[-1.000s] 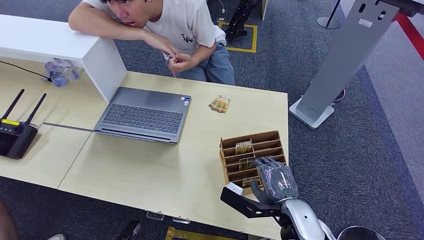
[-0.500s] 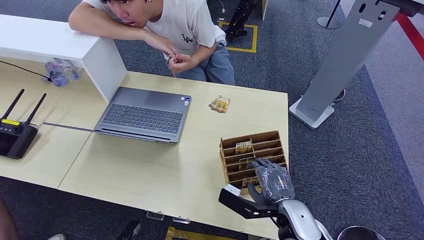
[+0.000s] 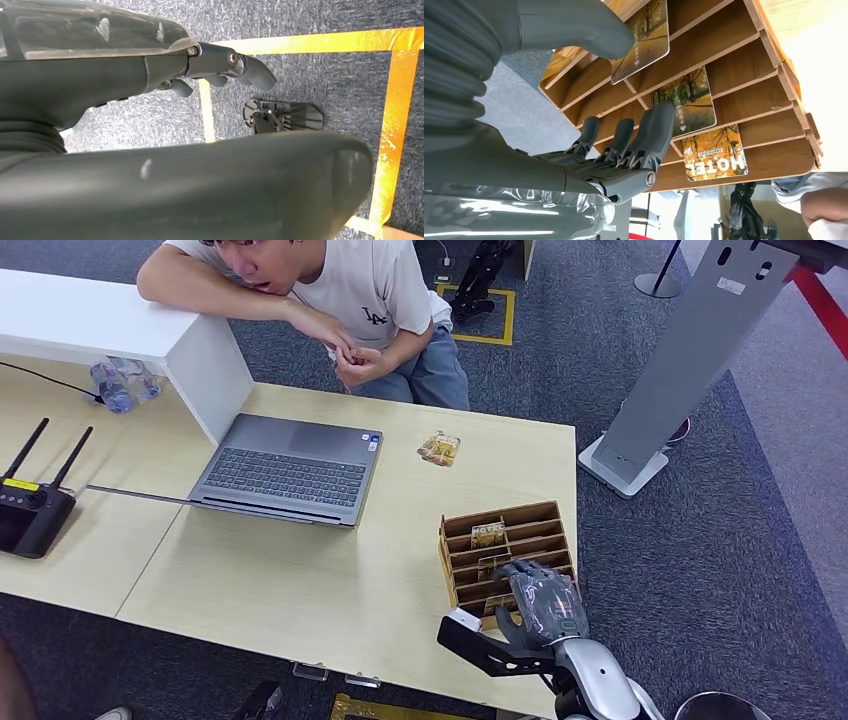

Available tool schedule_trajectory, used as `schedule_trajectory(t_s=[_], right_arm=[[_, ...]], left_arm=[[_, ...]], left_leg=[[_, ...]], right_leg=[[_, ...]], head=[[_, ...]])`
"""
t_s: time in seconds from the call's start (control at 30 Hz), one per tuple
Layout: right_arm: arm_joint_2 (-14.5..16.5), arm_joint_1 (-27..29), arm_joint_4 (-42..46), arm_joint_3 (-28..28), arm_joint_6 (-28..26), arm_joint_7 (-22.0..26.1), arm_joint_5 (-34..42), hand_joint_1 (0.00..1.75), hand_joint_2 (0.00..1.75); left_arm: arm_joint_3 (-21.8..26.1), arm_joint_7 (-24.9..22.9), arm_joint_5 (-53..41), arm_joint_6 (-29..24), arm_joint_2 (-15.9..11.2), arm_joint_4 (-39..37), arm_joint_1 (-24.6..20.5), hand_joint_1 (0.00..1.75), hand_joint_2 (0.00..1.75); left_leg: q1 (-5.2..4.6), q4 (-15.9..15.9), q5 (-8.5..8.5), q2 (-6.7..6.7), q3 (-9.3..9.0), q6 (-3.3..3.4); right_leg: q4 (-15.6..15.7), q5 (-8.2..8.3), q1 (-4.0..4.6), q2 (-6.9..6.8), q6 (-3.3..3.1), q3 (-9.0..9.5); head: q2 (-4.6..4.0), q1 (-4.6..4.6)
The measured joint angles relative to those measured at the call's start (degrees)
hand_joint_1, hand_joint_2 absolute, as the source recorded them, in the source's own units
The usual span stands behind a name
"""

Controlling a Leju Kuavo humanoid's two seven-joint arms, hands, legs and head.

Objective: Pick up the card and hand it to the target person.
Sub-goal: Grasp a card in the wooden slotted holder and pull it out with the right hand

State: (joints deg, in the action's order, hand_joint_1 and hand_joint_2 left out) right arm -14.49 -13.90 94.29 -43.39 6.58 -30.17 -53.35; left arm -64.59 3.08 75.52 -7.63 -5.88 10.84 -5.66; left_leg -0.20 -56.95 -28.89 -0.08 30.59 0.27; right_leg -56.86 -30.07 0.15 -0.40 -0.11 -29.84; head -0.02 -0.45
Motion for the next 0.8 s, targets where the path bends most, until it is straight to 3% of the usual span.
schedule_trajectory(t_s=[0.8], right_arm=[[0.04,-0.26,-1.24,-0.01,-0.96,0.45,1.26,0.85,1.75]], left_arm=[[0.0,0.0,0.02,0.02,0.01,0.0,0.0,0.0,0.0]], left_leg=[[0.0,0.0,0.0,0.0,0.0,0.0]], right_leg=[[0.0,0.0,0.0,0.0,0.0,0.0]], head=[[0.0,0.0]])
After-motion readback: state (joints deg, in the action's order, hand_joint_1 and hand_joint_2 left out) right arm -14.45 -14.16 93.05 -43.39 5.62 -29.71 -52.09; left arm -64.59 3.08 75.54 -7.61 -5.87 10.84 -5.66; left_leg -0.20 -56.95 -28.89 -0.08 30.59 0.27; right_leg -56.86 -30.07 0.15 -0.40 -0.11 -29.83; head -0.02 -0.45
